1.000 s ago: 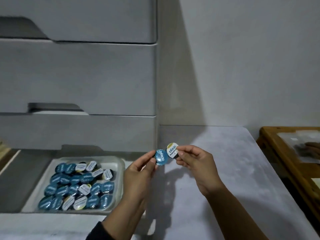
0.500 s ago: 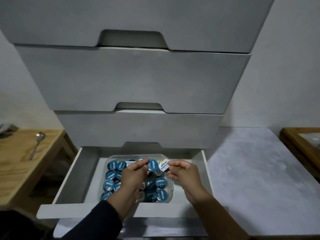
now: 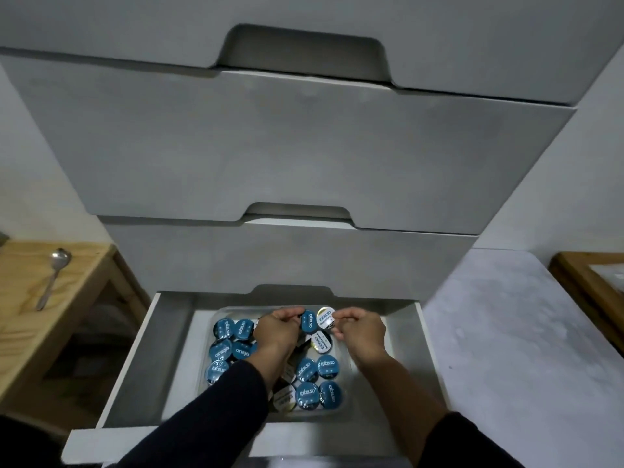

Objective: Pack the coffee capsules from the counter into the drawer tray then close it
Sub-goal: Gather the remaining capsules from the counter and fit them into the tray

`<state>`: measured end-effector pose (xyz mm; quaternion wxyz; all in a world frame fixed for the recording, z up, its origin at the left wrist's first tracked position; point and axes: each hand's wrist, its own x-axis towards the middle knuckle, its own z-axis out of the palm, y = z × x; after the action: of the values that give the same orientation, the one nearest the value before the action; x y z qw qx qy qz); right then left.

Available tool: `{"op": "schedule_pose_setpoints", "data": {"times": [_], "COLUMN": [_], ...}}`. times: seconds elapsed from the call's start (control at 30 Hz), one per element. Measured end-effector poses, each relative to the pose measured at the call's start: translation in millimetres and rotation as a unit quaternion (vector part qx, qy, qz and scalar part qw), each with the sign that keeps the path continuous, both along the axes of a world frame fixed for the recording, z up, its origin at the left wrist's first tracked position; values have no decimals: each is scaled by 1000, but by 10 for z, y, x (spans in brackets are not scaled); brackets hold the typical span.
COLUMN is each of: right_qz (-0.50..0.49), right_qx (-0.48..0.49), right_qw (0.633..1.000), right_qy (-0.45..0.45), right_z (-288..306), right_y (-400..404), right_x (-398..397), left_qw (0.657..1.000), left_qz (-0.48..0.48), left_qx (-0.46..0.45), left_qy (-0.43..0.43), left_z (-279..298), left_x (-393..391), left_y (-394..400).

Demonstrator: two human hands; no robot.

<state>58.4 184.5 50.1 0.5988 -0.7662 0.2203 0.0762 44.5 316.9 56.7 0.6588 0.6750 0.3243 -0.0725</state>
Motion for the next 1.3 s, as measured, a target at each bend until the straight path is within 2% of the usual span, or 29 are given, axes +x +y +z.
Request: {"op": "schedule_pose_setpoints", "data": {"times": [0.27, 0.8, 1.1, 1.3], "right_qz": [34, 76, 116, 161], "right_qx": [-76, -171, -242, -292], "right_qw": [996, 982, 962, 940], "right_qy": [-3, -38, -53, -70], "right_z": [-226, -430, -399, -353], "right_y": [96, 144, 199, 198], "right_x": [80, 176, 163, 124], "left_qw": [1000, 981, 985, 974], "left_qz": [12, -57, -54, -84], "left_qx": [21, 187, 167, 208], "left_qy": [2, -18, -5, -18], "left_z": [-62, -225, -222, -226], "left_x": [85, 95, 142, 136], "left_y": [93, 155, 242, 263]}}
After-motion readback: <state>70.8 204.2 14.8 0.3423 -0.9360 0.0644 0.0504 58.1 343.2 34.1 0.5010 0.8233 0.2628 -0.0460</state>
